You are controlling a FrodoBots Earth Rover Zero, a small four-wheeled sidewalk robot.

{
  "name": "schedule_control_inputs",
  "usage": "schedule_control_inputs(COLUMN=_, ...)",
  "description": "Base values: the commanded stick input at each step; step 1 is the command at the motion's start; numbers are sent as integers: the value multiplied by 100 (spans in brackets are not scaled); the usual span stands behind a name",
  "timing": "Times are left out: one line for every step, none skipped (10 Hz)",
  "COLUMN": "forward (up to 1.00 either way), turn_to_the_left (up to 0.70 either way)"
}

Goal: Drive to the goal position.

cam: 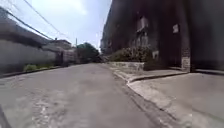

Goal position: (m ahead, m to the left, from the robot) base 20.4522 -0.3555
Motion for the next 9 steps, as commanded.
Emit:
schedule_control_inputs(forward=100, turn_to_the_left=9)
schedule_control_inputs(forward=100, turn_to_the_left=9)
schedule_control_inputs(forward=100, turn_to_the_left=9)
schedule_control_inputs(forward=100, turn_to_the_left=9)
schedule_control_inputs(forward=100, turn_to_the_left=9)
schedule_control_inputs(forward=100, turn_to_the_left=9)
schedule_control_inputs(forward=100, turn_to_the_left=9)
schedule_control_inputs(forward=100, turn_to_the_left=9)
schedule_control_inputs(forward=100, turn_to_the_left=9)
